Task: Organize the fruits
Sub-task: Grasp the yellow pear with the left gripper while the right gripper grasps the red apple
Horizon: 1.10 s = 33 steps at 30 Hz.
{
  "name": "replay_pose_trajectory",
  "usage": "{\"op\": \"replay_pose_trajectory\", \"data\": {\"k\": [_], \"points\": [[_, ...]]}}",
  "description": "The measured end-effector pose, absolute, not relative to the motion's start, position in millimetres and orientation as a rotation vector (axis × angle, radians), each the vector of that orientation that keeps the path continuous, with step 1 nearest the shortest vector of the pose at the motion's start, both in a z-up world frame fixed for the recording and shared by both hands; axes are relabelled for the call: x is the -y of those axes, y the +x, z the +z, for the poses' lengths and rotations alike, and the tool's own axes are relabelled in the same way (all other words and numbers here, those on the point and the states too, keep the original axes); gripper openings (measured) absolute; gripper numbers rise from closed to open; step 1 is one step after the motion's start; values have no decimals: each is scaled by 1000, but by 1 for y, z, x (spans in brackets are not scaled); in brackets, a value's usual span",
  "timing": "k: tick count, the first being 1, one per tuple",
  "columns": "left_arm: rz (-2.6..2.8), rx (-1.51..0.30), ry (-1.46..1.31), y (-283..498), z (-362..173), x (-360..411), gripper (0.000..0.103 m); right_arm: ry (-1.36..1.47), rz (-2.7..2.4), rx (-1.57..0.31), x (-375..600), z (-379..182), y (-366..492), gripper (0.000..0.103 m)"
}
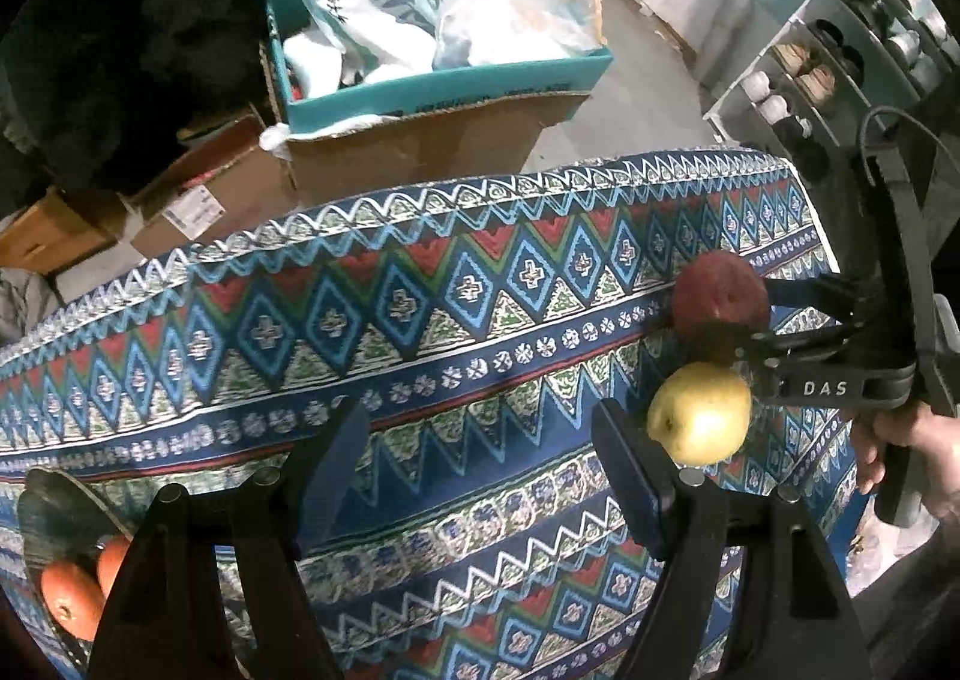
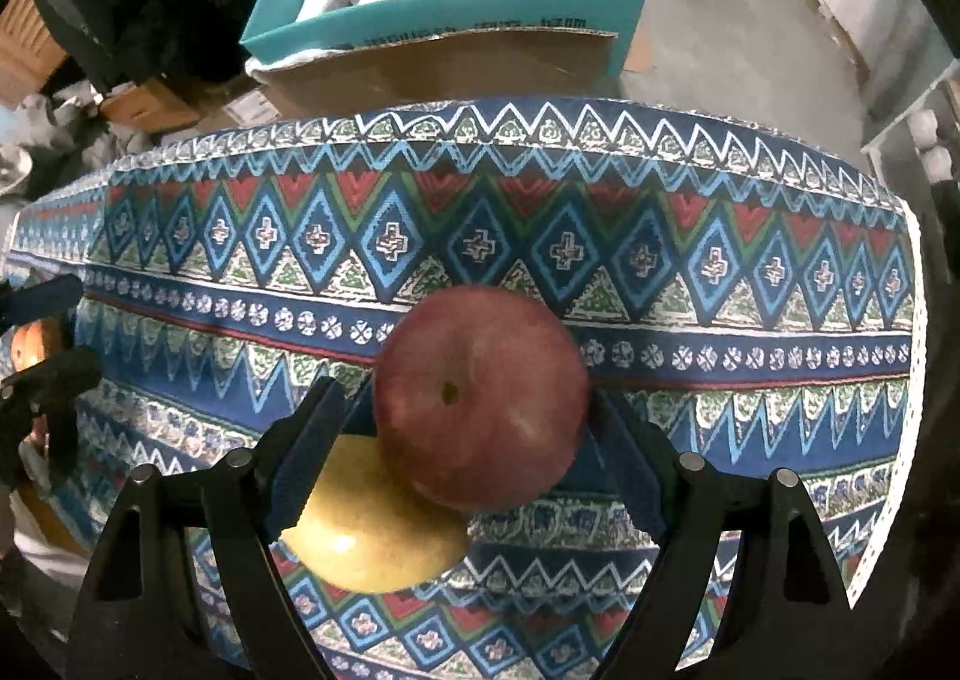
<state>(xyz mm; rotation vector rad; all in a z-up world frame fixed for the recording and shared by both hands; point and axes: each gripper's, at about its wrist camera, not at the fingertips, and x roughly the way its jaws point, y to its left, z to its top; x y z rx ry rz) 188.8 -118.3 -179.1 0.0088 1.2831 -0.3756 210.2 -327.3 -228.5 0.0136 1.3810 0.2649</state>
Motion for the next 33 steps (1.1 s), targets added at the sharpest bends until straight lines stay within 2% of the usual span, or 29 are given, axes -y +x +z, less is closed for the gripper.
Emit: {"op": "replay_pose_trajectory", "data": {"k": [5,7,18,29,33], "points": [[-379,-1303,-2,191,-191,128,78,-2,259,-1385,324,-237,217,81],[-385,-1311,-9,192,-194,131,78,-23,244,-1382,322,-238,219,76],[-431,-1317,-52,185,-192,157,78,29,240,-1319,354,-221,201,74],[-525,-1324,-1,164,-194,215,78,137,193,-1292,398,-199,162,74],[-551,-1326,34,158,-198,234,82,149,173,-1290,413,-194,144,74]]}}
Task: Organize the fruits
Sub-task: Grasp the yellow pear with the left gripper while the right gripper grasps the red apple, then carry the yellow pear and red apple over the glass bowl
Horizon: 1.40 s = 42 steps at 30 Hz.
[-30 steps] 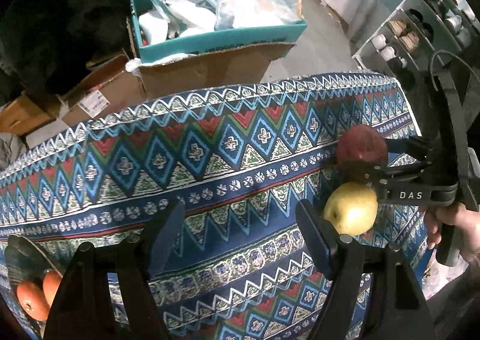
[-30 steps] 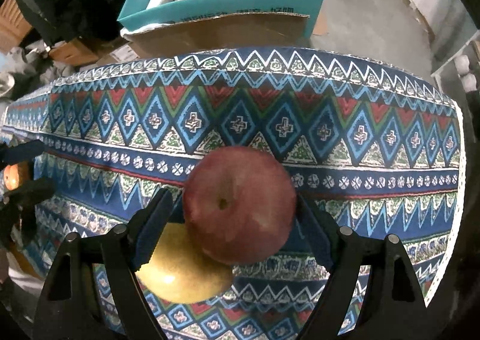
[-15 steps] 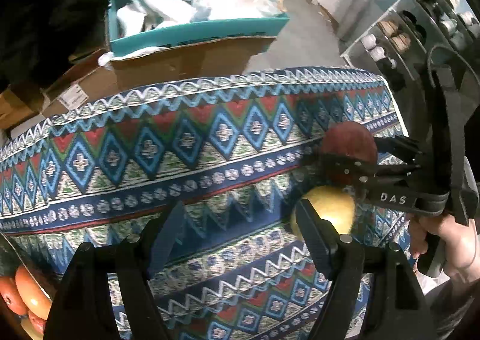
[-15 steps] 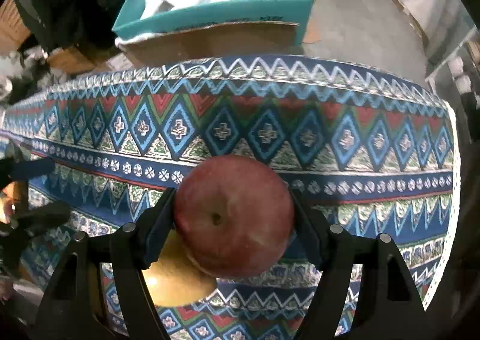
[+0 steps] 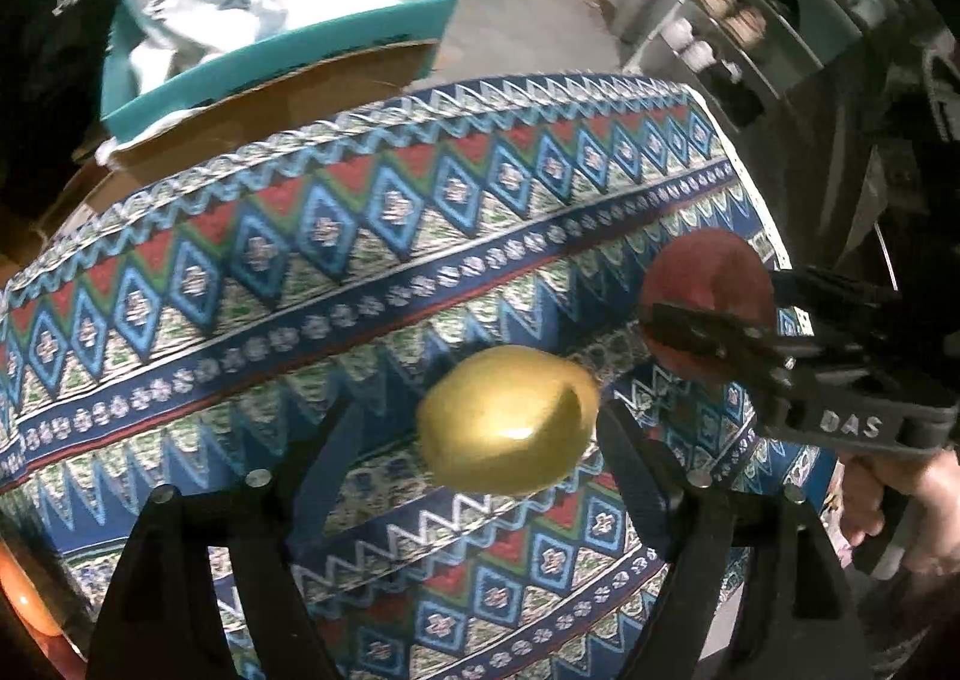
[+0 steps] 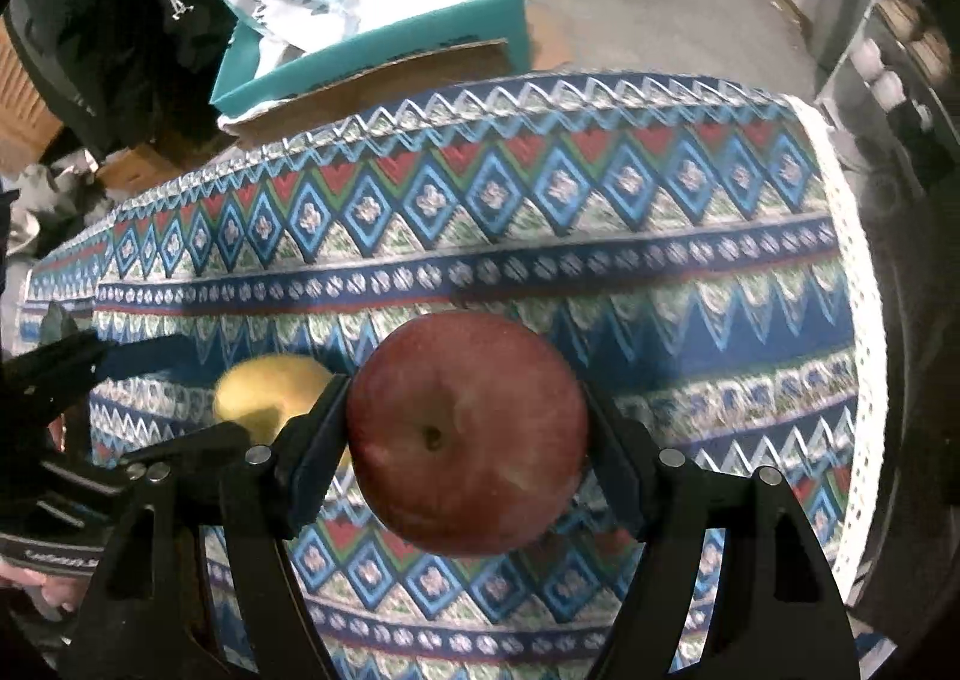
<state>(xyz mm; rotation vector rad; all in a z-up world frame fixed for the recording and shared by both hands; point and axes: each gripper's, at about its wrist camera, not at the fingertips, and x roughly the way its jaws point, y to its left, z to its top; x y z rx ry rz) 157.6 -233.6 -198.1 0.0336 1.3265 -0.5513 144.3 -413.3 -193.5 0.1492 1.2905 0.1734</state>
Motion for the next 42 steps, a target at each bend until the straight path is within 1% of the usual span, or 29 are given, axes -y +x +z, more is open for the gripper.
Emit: {"op": "replay_pose_trajectory", "data": {"k": [5,6,9,18,20,22,25,33,42], "points": [[-571,-1347,77,154,-211,256,82,191,170,-1281,426,-190,134,75],[-566,-1347,88,153,-213,259,85,199,168,-1280,429,-190,132,75],[-548,-1346,120,153,-221,268,87,208,158,-1282,437,-190,129,75],[-538,-1364,191,153,-245,285,86,242,161,-1277,442,-192,132,75],[-534,-1352,226,151,-248,289,83,240,165,-1276,441,-191,133,75],[-541,-1336,240,150,-249,293,83,237,171,-1276,439,-190,133,75],[-548,-1319,240,148,-250,294,83,228,176,-1275,435,-190,134,75],[-541,-1287,233,138,-243,268,83,214,183,-1264,432,-186,132,75],[-527,-1256,184,131,-217,240,83,201,224,-1238,418,-170,128,75]]}}
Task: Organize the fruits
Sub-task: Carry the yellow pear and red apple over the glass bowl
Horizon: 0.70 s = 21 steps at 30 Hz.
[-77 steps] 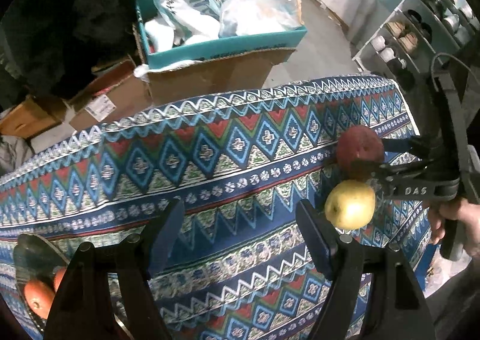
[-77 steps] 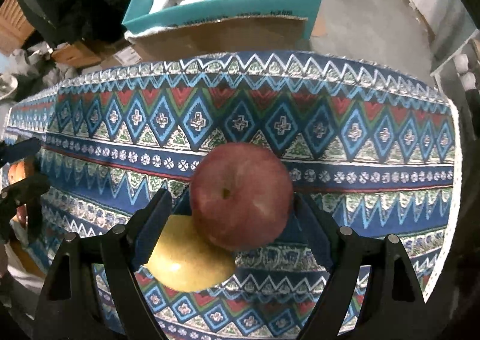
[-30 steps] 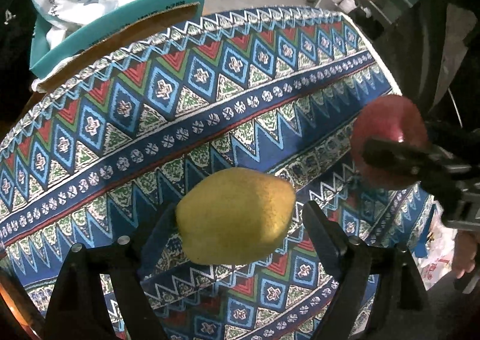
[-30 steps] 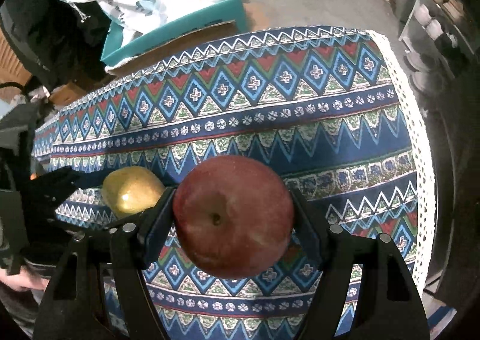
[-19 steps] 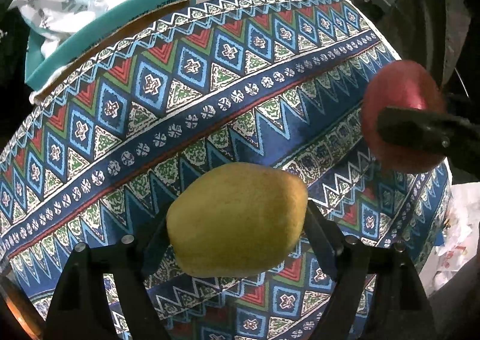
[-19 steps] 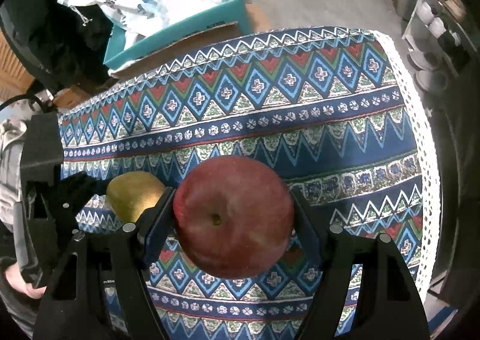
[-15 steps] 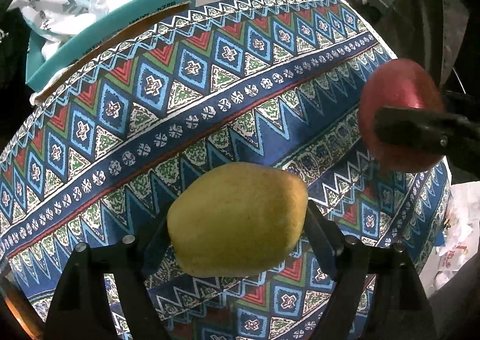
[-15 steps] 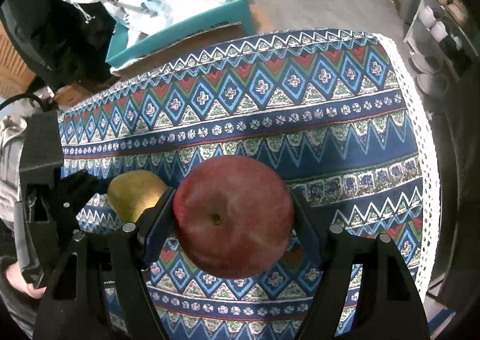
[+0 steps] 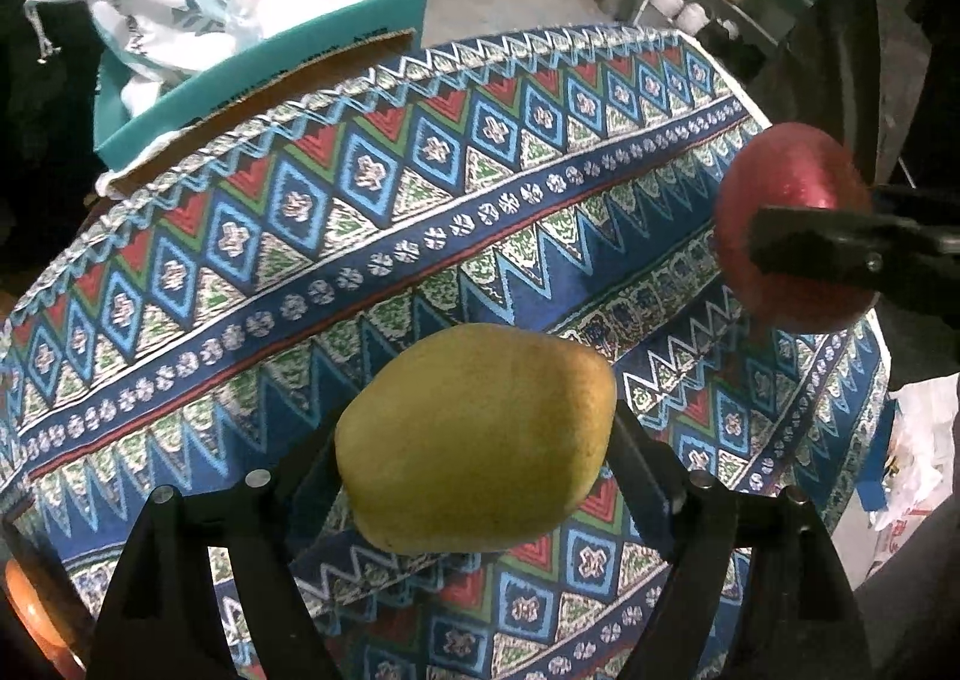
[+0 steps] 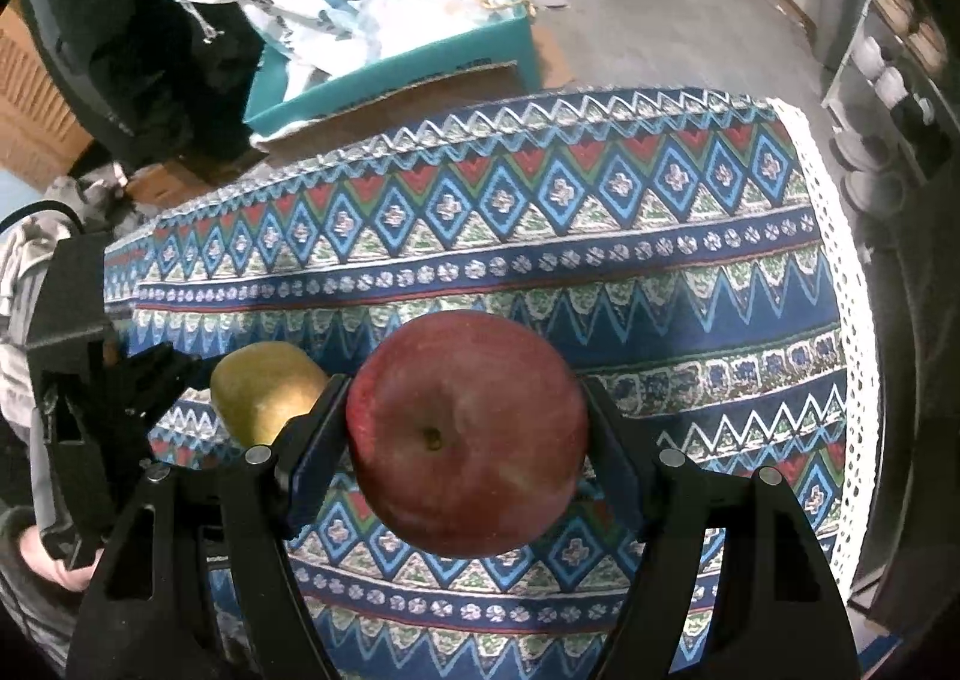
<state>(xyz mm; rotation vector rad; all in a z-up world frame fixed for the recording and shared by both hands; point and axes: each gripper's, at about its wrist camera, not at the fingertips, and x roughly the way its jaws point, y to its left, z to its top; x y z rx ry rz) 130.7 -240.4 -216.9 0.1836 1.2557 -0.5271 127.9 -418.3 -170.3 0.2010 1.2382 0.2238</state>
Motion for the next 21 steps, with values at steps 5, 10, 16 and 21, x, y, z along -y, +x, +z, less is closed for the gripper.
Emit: {"op": "replay_pose_trajectory", "data": {"k": [5,10,16,21], "points": [[-520,-1244,175,129,-198,226,83,193,258,-1209,406,-155,126,75],[-521,-1215,156,122,-172,208,83,174,298,-1184,389,-139,124,75],[-508,-1190,147,122,-151,196,83,148,336,-1159,370,-124,123,75],[-500,-1175,148,119,-135,180,83,132,367,-1141,353,-113,122,75]]}}
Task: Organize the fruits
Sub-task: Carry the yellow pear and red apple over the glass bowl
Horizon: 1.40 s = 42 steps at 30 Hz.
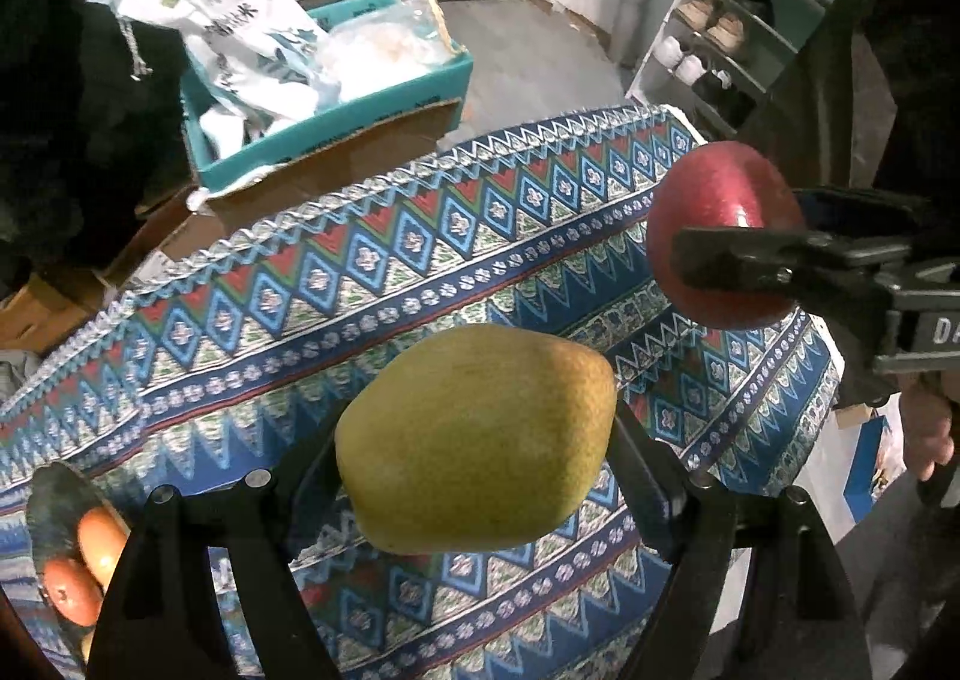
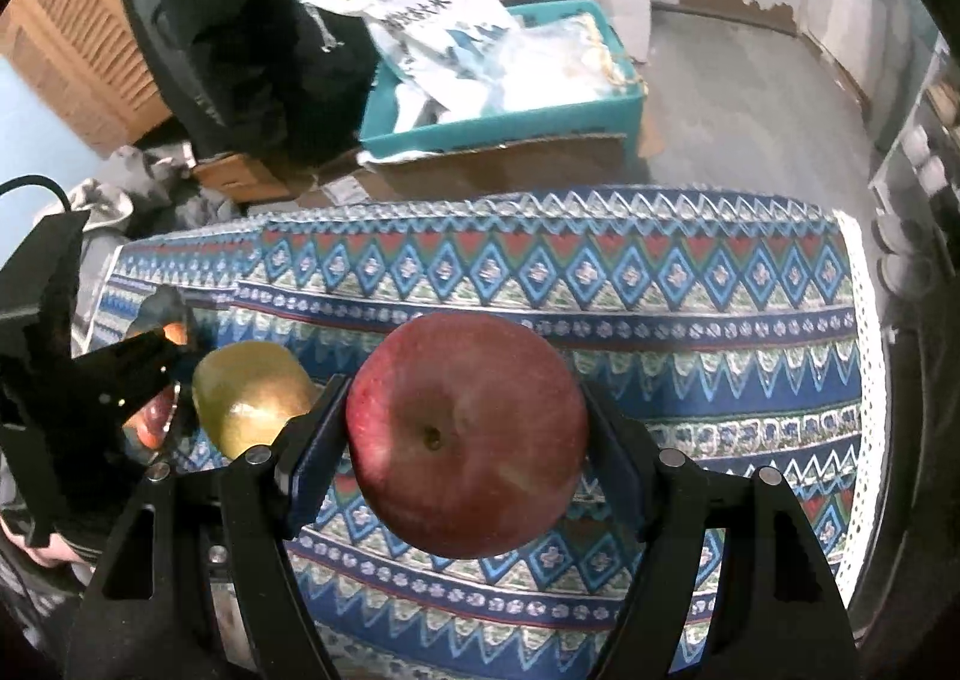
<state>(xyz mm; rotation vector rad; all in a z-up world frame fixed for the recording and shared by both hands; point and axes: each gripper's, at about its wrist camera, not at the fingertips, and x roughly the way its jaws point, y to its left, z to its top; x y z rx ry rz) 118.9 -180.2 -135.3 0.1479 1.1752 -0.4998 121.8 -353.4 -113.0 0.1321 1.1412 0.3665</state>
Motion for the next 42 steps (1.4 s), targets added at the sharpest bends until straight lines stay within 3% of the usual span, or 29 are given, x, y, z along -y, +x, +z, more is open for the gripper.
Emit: {"op": "replay_pose_trajectory", "data": {"k": [21,42], "points": [[-407,-1123,82,92,-80,66,83,56,530,-1082,256,-66,126,74],[-172,-1136,-74,71,-104,-93,83,-53,741,-1130,104,-68,127,75]]}}
